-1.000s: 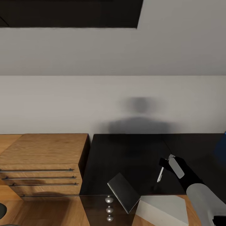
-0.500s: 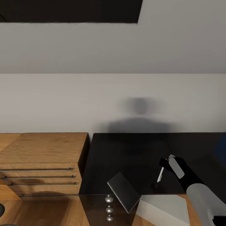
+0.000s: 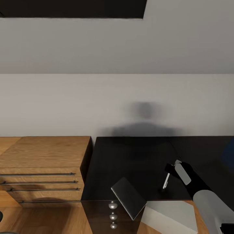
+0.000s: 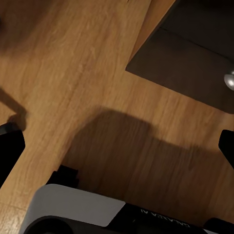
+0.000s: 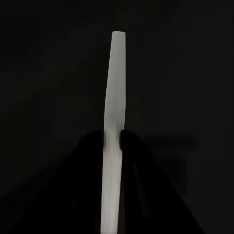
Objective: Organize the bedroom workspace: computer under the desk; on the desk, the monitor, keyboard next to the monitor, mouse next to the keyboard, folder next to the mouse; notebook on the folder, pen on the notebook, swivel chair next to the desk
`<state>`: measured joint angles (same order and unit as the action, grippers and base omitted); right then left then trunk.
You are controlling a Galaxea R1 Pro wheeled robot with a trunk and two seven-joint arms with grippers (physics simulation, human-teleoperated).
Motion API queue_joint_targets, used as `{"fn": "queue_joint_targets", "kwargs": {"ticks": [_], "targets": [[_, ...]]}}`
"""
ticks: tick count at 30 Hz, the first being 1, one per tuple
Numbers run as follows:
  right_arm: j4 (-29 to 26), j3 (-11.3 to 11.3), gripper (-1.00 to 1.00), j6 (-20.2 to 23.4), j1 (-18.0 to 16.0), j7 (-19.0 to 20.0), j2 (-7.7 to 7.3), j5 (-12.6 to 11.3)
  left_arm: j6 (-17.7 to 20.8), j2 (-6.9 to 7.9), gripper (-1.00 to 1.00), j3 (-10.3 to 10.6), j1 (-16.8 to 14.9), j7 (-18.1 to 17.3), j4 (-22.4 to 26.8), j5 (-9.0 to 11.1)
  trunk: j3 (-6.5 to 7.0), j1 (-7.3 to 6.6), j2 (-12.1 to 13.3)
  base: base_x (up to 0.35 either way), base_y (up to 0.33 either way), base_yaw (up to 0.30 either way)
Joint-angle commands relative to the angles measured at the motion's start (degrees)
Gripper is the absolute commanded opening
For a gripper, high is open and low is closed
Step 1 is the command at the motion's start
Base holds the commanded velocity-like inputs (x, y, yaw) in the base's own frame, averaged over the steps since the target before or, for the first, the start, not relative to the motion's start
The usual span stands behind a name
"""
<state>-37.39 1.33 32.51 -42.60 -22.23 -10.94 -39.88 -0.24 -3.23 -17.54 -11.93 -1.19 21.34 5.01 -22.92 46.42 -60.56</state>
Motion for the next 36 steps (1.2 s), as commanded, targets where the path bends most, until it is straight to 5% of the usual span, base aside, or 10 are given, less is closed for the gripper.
{"fn": "queue_joint_targets", "kwargs": {"ticks": [1,28,29,36], "targets": [[-0.11,0.15,-1.00,0.10,-0.03,-0.54,-0.04,-0.64,-0.03,-0.03,1.00,-0.13,-0.02,-0.12,0.02,0.53,-0.25,0.23,-0.46,0.000,0.000,0.000],[-0.05,0.16,-1.00,0.10,-0.03,-0.54,-0.04,-0.64,-0.03,0.06,1.00,-0.22,-0.02,-0.21,0.02,0.53,-0.43,0.45,-0.86,0.000,0.000,0.000],[-0.05,0.16,1.00,0.10,-0.03,-0.54,-0.04,-0.64,-0.03,0.06,1.00,-0.22,-0.02,-0.21,0.02,0.53,-0.43,0.45,-0.86,0.000,0.000,0.000],[-0.09,0.16,1.00,0.11,-0.03,-0.54,0.00,-0.64,-0.03,0.06,1.00,-0.22,-0.02,-0.21,0.02,0.53,0.29,-0.43,0.74,0.000,0.000,0.000]]}}
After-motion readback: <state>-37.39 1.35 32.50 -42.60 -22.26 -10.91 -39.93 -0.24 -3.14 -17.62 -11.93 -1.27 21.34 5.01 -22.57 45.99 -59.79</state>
